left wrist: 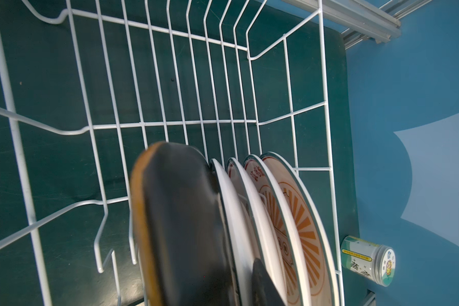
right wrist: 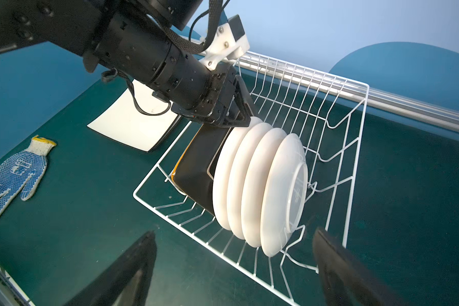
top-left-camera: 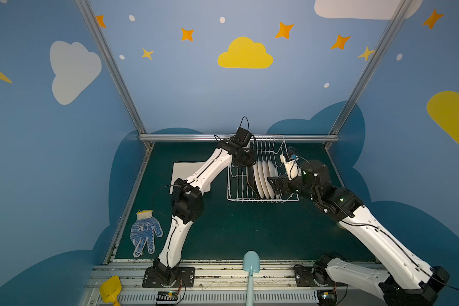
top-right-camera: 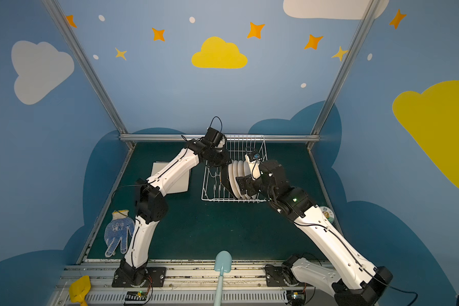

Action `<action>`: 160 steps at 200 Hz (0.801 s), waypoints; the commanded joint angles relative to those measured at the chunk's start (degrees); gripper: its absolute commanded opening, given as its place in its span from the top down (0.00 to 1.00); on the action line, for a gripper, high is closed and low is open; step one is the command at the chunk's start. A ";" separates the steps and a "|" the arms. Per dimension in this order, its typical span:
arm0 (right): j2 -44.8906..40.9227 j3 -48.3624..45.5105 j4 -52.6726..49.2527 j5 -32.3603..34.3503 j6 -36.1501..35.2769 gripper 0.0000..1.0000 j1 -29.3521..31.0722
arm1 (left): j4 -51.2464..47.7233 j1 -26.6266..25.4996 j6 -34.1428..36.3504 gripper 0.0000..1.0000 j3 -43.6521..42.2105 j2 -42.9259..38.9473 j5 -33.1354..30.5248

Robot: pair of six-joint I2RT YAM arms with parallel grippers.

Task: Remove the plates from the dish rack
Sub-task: 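Close the left gripper on the top edge of the dark square plate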

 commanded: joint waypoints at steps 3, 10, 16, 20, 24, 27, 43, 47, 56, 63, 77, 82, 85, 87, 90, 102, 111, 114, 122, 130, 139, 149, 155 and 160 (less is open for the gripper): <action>-1.29 -0.19 -0.29 -0.21 -0.96 0.08 -0.34 | -2.92 0.50 -1.46 0.72 -1.79 1.30 -2.63; -1.38 -0.22 -0.38 -0.17 -1.02 0.08 -0.42 | -2.88 0.54 -1.70 0.74 -1.79 1.33 -2.65; -1.29 -0.26 -0.40 -0.17 -0.92 0.08 -0.42 | -2.84 0.54 -1.92 0.77 -1.83 1.30 -2.78; -1.29 -0.26 -0.38 -0.21 -0.92 0.08 -0.42 | -2.85 0.54 -2.14 0.78 -1.79 1.25 -2.87; -1.29 -0.19 -0.38 -0.25 -0.91 0.08 -0.42 | -2.83 0.54 -2.24 0.79 -1.79 1.20 -2.91; -1.25 -0.19 -0.38 -0.36 -0.85 0.08 -0.42 | -2.83 0.54 -2.42 0.80 -1.79 1.16 -3.03; -1.14 -0.18 -0.05 -0.66 -0.59 0.08 -0.45 | -2.59 0.58 -3.10 0.84 -2.12 0.70 -3.41; -1.06 -0.19 0.03 -0.70 -0.51 0.08 -0.47 | -2.57 0.54 -3.31 0.86 -2.14 0.51 -3.51; -0.95 -0.20 0.14 -0.91 -0.56 0.08 -0.51 | -2.06 0.55 -3.98 0.89 -2.80 -0.04 -3.77; -0.94 -0.10 0.15 -0.96 -0.46 0.08 -0.49 | -1.36 0.56 -4.64 0.92 -3.62 -0.77 -3.94; -0.85 -0.01 0.15 -1.03 -0.47 0.08 -0.51 | 0.90 0.56 -5.81 0.97 -5.75 -2.32 -4.19; -0.81 -0.03 0.17 -1.04 -0.54 0.08 -0.47 | 1.45 0.55 -6.24 0.97 -6.35 -2.69 -4.25; -0.77 -0.03 0.16 -1.05 -0.55 0.08 -0.49 | 1.78 0.60 -6.48 0.97 -6.74 -3.03 -4.31; -0.76 -0.01 0.15 -1.05 -0.49 0.08 -0.51 | 1.99 0.60 -6.61 0.97 -6.94 -3.14 -4.21; -0.76 0.07 0.14 -1.07 -0.56 0.08 -0.51 | 2.34 0.55 -6.82 0.97 -7.16 -3.41 -4.19; -0.63 0.25 0.15 -1.08 -0.57 0.08 -0.50 | 3.55 0.54 -7.65 0.97 -8.29 -4.38 -3.91; -0.59 0.38 0.11 -1.18 -0.64 0.08 -0.51 | 4.53 0.54 -8.38 0.97 -9.15 -5.10 -3.58; -0.51 0.43 0.07 -1.16 -0.69 0.08 -0.51 | 4.95 0.61 -8.58 0.97 -9.43 -5.42 -3.43; -0.41 0.61 -0.02 -1.16 -0.57 0.08 -0.51 | 6.18 0.54 -9.11 0.97 -10.16 -6.25 -2.95; -0.46 0.69 -0.07 -1.13 -0.59 0.08 -0.51 | 6.88 0.56 -9.61 0.97 -10.48 -6.80 -2.38; -0.35 0.78 0.07 -1.13 -0.62 0.08 -0.51 | 7.23 0.63 -9.91 0.97 -10.36 -7.30 -1.75; -0.15 0.86 0.06 -1.16 -0.57 0.08 -0.51 | 7.36 0.63 -10.05 0.97 -10.14 -7.71 -1.14; -0.16 0.94 0.04 -1.22 -0.55 0.08 -0.49 | 7.32 0.71 -10.11 0.97 -9.96 -7.94 -0.86; -0.07 1.00 0.06 -1.22 -0.41 0.08 -0.51 | 7.31 0.73 -10.26 0.97 -9.87 -8.22 -0.66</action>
